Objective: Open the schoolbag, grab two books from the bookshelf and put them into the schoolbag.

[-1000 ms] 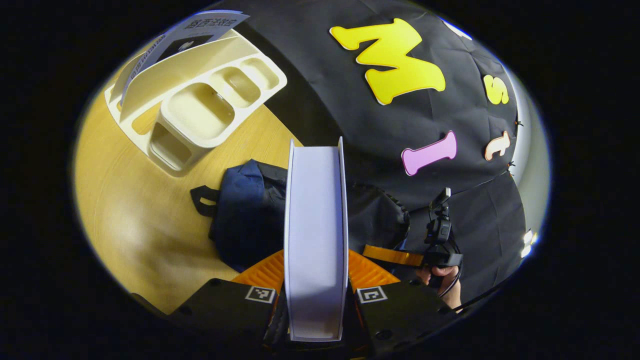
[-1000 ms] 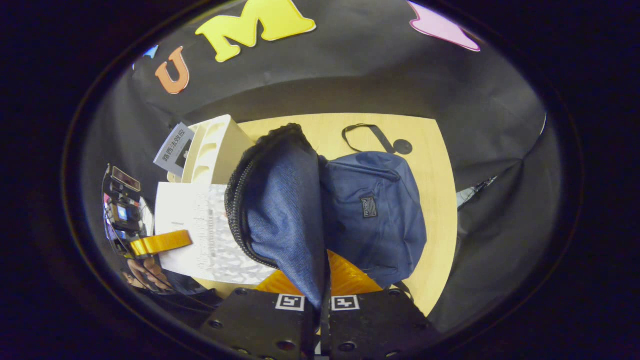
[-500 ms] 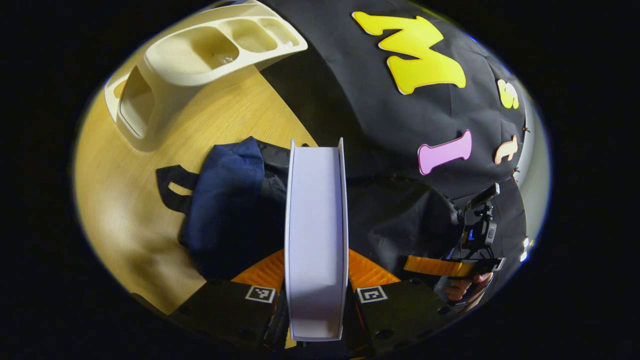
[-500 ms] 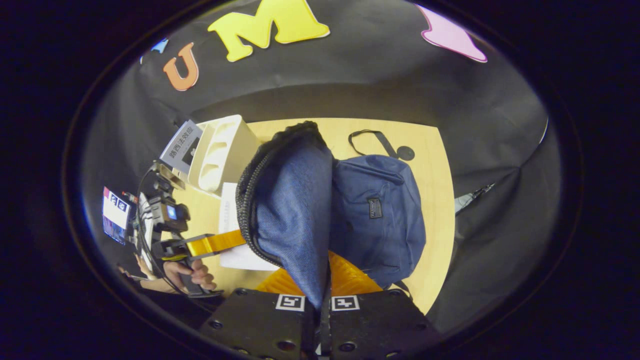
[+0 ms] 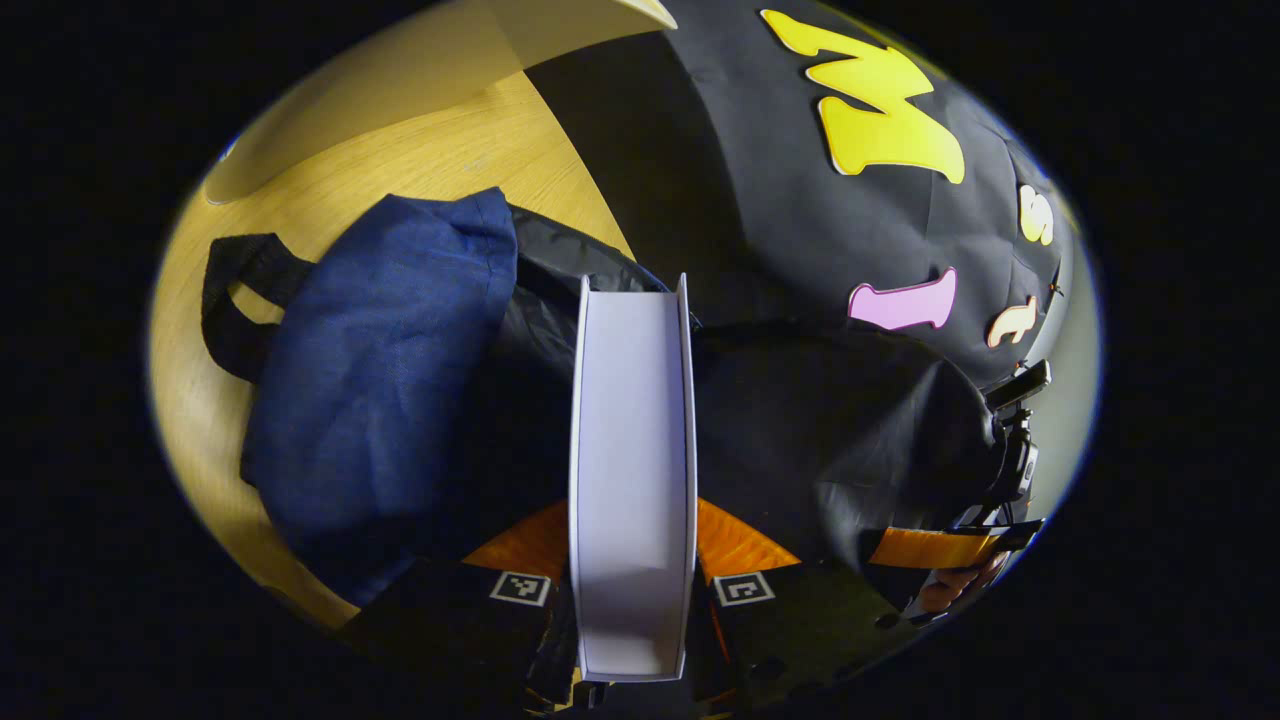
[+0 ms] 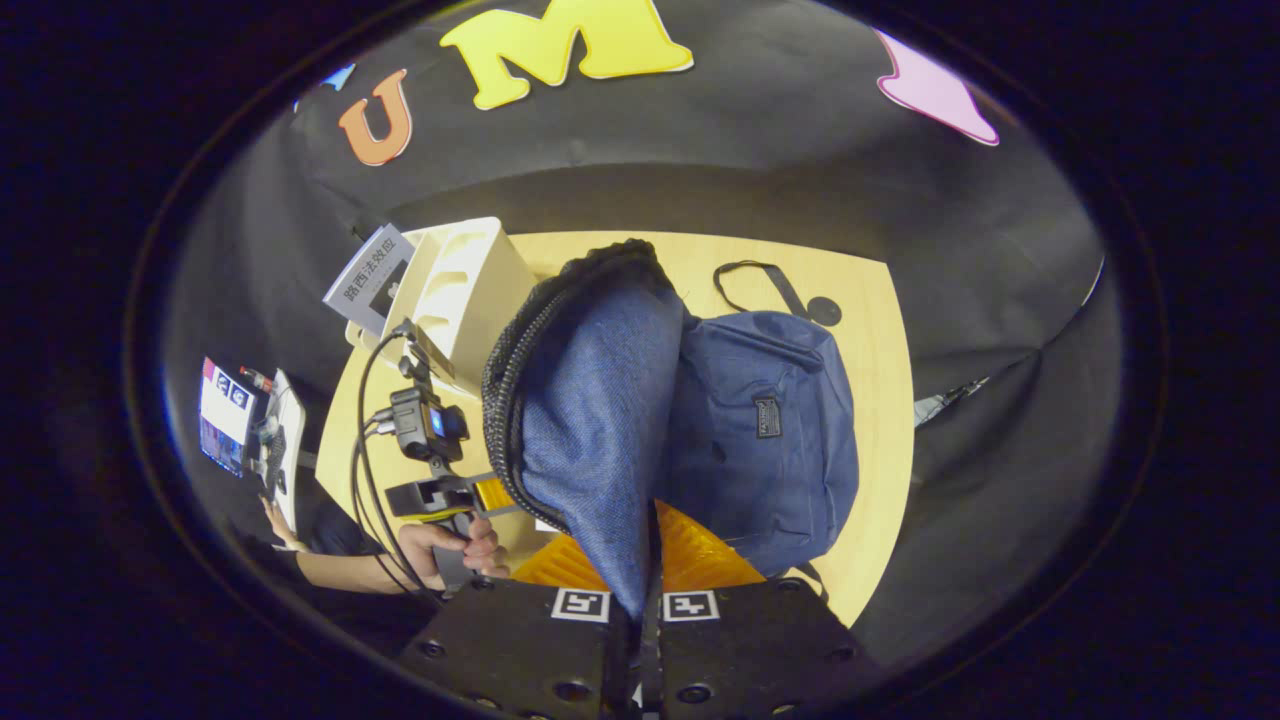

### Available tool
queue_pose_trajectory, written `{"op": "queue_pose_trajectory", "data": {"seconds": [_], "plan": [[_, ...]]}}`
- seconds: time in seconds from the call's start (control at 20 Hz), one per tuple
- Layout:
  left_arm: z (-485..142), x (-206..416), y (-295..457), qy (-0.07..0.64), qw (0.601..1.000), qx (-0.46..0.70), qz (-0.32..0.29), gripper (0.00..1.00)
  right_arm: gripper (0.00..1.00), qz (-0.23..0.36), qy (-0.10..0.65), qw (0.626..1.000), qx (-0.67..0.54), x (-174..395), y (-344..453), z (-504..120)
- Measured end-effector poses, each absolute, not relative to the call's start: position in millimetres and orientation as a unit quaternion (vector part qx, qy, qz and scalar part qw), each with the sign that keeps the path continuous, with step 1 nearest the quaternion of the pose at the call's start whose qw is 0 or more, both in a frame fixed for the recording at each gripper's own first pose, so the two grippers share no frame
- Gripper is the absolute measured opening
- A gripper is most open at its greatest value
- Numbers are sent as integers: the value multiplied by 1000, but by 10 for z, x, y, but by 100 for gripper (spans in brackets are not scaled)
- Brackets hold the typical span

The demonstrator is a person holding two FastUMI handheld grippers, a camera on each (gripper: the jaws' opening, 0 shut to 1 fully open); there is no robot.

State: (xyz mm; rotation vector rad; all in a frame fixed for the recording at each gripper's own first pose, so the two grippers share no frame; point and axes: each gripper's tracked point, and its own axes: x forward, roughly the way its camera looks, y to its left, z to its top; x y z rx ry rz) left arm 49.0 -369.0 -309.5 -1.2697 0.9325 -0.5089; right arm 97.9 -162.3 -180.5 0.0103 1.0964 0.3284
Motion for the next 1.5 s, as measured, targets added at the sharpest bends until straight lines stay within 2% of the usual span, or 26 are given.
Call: {"op": "queue_pose_trajectory", "data": {"seconds": [0.05,0.1,0.2,0.25,0.3,0.35,0.55,0.7,0.75,0.85,1.0,1.1,1.2,1.3,1.5], "plan": [[-3132,496,-3714,418,673,-567,-227,51,5,154,519,841,5,982,-1624,-1808],[-3162,496,-3713,421,677,-562,-222,45,5,154,519,841,5,984,-1618,-1810],[-3155,505,-3709,423,687,-548,-220,46,5,153,520,840,8,985,-1619,-1821],[-3226,507,-3660,435,705,-522,-203,48,5,152,521,840,11,987,-1622,-1831],[-3300,481,-3654,445,720,-497,-192,39,5,151,522,839,14,988,-1630,-1842],[-3358,447,-3621,462,726,-475,-184,65,5,150,523,839,16,992,-1637,-1851],[-3586,301,-3228,521,745,-401,-113,83,5,148,524,838,29,992,-1634,-1885],[-3560,160,-2911,553,764,-325,-74,88,9,151,524,838,22,988,-1609,-1912],[-3506,114,-2756,556,778,-284,-68,93,5,151,524,838,20,984,-1601,-1917],[-3351,153,-2416,527,824,-198,-65,98,5,151,522,840,17,985,-1575,-1927],[-2788,304,-2051,432,890,-122,-80,97,5,150,517,843,9,973,-1553,-1928],[-2444,386,-1749,381,919,-82,-57,97,9,149,514,845,10,958,-1547,-1944],[-2175,407,-1517,346,935,-61,-37,99,5,147,514,845,23,952,-1518,-1973],[-1910,375,-1264,325,944,-45,-28,99,5,144,513,846,29,949,-1503,-1984],[-1564,409,-820,316,947,-42,-42,98,5,142,511,848,20,908,-1475,-1998]]}}
